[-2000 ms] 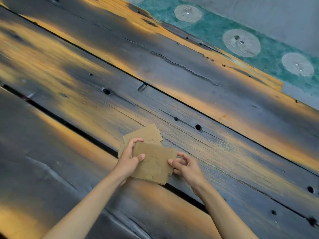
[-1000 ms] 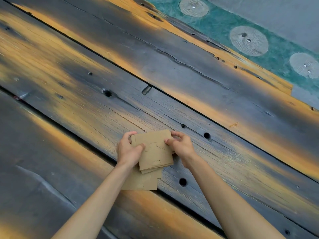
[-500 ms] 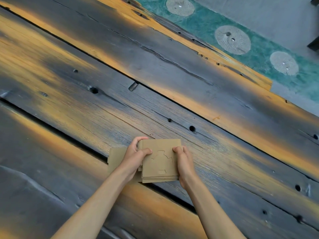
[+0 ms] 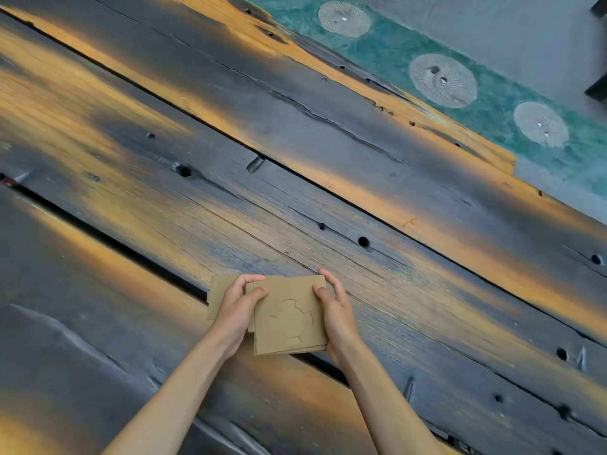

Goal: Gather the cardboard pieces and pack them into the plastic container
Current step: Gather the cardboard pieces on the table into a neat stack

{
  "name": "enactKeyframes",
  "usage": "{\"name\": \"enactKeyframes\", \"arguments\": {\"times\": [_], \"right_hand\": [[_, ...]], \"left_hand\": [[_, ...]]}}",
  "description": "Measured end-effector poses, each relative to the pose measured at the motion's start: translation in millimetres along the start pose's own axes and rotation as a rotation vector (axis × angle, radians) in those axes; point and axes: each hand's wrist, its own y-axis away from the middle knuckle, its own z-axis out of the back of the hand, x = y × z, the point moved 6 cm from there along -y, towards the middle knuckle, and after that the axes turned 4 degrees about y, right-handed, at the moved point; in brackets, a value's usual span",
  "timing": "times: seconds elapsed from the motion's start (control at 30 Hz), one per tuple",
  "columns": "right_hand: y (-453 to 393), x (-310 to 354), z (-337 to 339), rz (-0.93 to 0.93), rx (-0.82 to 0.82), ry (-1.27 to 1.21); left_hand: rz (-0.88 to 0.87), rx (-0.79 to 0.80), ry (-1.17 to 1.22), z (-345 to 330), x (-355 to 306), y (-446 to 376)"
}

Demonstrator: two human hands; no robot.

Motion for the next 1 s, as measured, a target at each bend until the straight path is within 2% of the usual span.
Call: {"name": "enactKeyframes", "arguments": {"times": [0.27,0.6,1.0], "right_hand": [[-3,-15,-29,0.060,-0.085,0.002],[-8,-19,-74,0.127,-0.164,0.331],[-11,-29,-70,0.104,-0.187,0.334]], "left_hand": [[-0.055,-0.180,-0.013,40,10,1],[-0.143,-0.399,-0.489,74,7,0],[-0.126,-0.361,-0.393,82,10,0]]}}
